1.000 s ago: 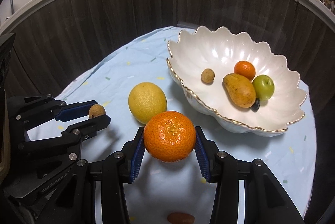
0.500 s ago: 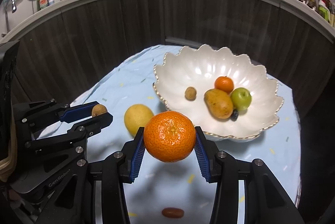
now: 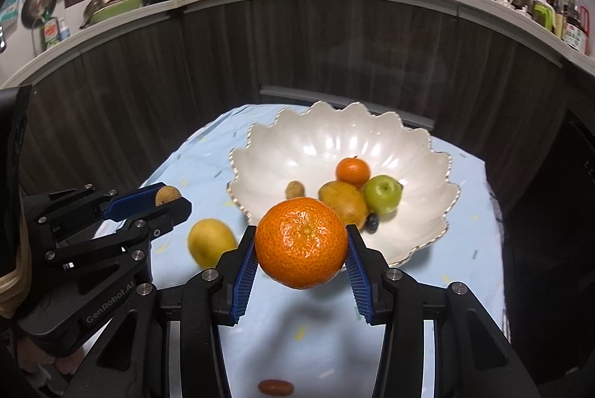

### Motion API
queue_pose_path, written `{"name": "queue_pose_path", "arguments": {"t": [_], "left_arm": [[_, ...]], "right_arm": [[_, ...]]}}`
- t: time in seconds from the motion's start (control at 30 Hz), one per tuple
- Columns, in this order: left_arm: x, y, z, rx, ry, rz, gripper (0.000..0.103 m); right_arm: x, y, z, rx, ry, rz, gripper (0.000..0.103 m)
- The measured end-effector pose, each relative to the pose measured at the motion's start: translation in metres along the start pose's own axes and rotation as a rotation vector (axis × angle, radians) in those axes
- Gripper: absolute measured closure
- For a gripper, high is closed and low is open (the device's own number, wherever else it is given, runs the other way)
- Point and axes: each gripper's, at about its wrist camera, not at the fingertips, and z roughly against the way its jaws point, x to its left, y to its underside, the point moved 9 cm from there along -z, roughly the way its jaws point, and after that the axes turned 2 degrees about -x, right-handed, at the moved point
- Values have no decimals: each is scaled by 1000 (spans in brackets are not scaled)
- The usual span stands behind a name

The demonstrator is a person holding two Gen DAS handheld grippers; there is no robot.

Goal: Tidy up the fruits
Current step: 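Lift the small brown fruit and tangerine and carry both over the white bowl, then open both tools to drop the small brown fruit and tangerine into the bowl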

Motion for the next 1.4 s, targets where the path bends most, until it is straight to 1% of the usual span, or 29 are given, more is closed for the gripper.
{"name": "queue_pose_path", "arguments": {"t": [0.2,0.6,0.9,1.13,1.4], "left_arm": [[-3,-19,-7,-18,-2,3,81],[-7,-42,-37,-3,5,5,81],[-11,-60,-56,-1,5,11,81],[-9,-74,-74,-6,-8,8,81],[-7,-86,-94,-11,-20,-4,81]], "right_arm": [[-17,-10,-2,-11,39,-49,57],[-52,-22,-17,-1,123,-139,57],[-76,-33,-30,-6,161,-176,57],[-88,-41,-42,-8,197,-178,57],[-105,-44,-59,18,241,-205,57]]}}
